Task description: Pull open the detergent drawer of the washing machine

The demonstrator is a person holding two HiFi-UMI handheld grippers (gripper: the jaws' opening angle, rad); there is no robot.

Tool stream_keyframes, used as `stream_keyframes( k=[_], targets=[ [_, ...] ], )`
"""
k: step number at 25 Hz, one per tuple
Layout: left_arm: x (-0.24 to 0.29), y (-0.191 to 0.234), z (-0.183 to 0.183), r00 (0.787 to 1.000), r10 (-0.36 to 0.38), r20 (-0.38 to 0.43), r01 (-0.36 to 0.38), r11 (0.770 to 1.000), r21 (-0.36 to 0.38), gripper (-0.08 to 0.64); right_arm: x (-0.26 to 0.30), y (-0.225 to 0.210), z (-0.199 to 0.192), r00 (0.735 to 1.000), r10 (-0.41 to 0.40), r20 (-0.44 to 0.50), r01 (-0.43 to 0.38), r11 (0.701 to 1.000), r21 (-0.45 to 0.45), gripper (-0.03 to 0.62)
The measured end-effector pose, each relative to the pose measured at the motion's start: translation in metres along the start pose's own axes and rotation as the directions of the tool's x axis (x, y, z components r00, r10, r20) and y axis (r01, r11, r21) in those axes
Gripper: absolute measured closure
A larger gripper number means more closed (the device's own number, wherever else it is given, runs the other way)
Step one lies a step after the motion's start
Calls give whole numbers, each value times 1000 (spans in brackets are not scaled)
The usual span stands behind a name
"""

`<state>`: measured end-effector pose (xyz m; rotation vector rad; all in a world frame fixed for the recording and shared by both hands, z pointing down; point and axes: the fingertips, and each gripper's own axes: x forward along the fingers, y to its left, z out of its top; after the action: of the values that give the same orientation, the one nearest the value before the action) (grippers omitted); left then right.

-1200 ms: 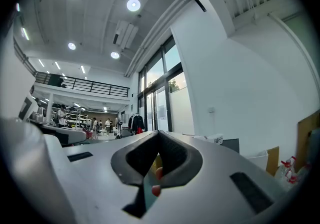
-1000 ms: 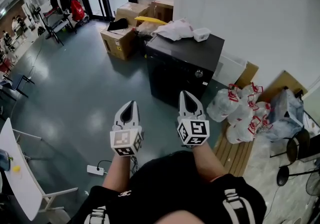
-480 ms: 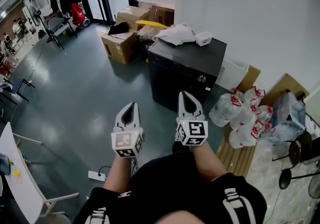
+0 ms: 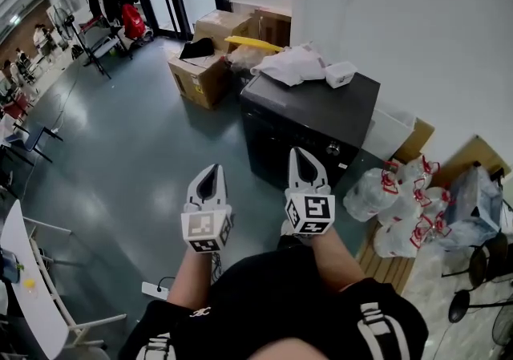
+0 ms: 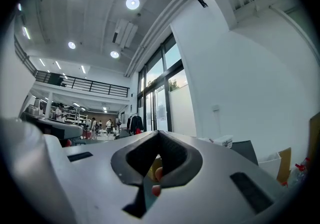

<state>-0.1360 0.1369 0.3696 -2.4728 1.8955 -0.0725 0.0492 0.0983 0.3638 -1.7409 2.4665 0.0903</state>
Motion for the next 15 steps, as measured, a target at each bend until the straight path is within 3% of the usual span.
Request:
stream_keyframes(
  k=[15],
  targets=[
    [211, -20, 14, 997, 59, -45, -60, 998, -25, 568, 169, -130, -14, 995, 79, -58, -77, 997, 33, 594]
  ],
)
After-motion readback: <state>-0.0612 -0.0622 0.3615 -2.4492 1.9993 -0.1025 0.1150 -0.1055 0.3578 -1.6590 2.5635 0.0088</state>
